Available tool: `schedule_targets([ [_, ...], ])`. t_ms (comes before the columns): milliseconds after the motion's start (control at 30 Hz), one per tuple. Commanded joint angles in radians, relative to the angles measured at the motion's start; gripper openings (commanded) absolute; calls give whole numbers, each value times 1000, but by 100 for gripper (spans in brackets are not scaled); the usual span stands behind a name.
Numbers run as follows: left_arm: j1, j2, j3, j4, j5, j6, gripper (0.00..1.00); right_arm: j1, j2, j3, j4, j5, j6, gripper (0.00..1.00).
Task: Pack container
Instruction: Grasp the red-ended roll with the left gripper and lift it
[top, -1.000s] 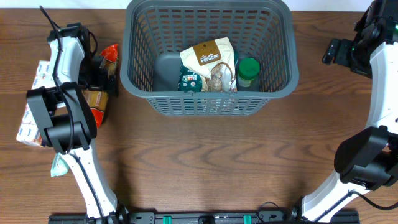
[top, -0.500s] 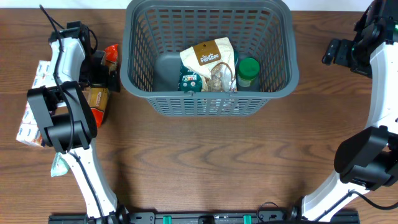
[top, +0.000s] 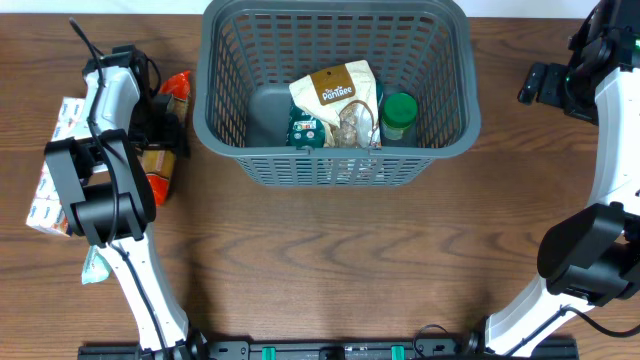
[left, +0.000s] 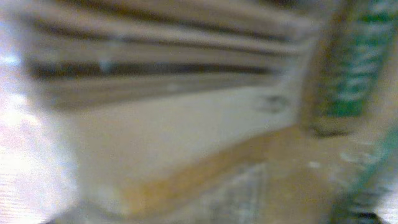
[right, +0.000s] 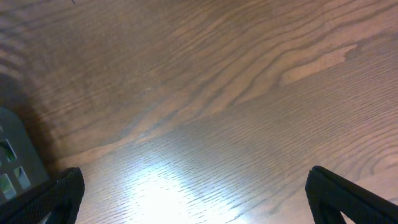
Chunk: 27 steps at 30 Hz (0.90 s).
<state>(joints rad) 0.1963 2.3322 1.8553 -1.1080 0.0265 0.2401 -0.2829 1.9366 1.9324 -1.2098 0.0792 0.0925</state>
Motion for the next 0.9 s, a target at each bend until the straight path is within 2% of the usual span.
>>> schedule_targets([
  [0, 3, 4, -21, -11, -5, -87, 48, 2, 6, -5, 5, 0, -21, 99],
  [100, 3, 4, -18, -17, -5, -142, 31, 2, 6, -5, 10, -1, -27, 99],
  [133, 3, 4, -16, -22, -5, -153, 23, 2, 6, -5, 11, 0, -28, 99],
  [167, 3, 4, -9, -33, -5, -162, 9, 2, 6, -5, 12, -1, -31, 99],
  [200, 3, 3, -2, -43, -5, -170, 6, 2, 6, -5, 12, 0, -31, 99],
  [500, 4, -93, 94, -162, 11, -175, 6, 2, 6, -5, 14, -1, -47, 99],
  [700, 5, -285, 143, -163, 11, -195, 6, 2, 6, -5, 14, 0, -50, 99],
  [867, 9, -476, 188, -115, 11, -264, 6, 2, 6, -5, 14, -1, -57, 99],
])
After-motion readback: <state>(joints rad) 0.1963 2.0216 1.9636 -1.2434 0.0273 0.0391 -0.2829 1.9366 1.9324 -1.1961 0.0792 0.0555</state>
